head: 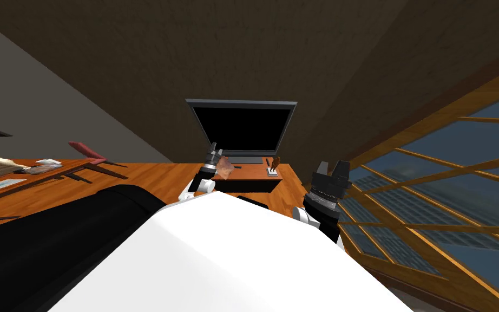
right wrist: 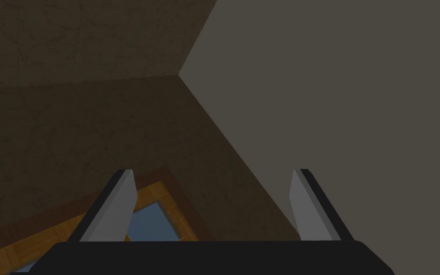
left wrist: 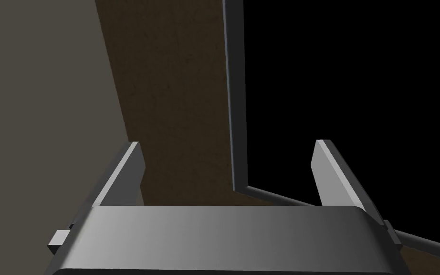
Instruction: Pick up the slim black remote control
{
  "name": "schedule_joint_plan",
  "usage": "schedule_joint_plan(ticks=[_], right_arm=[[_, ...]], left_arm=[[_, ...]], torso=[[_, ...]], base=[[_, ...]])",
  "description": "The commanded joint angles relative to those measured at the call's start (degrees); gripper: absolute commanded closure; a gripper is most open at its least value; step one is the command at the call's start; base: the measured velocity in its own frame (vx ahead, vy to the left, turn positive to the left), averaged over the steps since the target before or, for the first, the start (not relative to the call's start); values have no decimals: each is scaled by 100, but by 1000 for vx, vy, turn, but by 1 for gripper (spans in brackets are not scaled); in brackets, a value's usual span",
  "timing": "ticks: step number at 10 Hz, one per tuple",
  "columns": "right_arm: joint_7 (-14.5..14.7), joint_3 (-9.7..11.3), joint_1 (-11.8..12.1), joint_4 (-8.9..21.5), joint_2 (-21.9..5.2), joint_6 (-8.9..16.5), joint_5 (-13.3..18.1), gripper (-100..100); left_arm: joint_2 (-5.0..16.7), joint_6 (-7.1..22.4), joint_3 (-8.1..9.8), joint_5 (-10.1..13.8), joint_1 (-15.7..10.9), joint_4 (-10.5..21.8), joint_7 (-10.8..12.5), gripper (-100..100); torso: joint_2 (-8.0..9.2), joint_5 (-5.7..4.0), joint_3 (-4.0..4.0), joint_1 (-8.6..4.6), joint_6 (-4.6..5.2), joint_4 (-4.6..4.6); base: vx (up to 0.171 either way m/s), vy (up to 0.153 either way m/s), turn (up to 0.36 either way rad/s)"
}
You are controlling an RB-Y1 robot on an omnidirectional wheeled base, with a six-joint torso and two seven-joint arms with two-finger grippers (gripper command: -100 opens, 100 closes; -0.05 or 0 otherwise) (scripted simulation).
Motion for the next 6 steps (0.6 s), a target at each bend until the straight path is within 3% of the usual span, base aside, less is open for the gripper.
schedule_joint_plan(ticks=[1, 2, 5, 6], right_arm=[[0, 0, 0, 0, 0, 0, 0, 0], [0, 1, -1, 0, 0, 0, 0, 0], [0, 0, -1, 0, 0, 0, 0, 0], [0, 0, 0, 0, 0, 0, 0, 0]], left_arm=[[169, 286, 115, 147, 6, 252, 13, -100], [317, 464, 227, 292, 37, 458, 41, -100], [459, 863, 344, 445, 67, 724, 70, -100], [596, 1080, 463, 605, 93, 987, 99, -100]], torso=[[0, 0, 0, 0, 0, 0], [-2, 0, -2, -1, 4, -1], [2, 0, 1, 2, 4, 0], [-1, 1, -1, 3, -2, 0]], base=[[-27, -9, -271], [-38, -19, -430], [-32, -3, -233], [-22, -9, -385]])
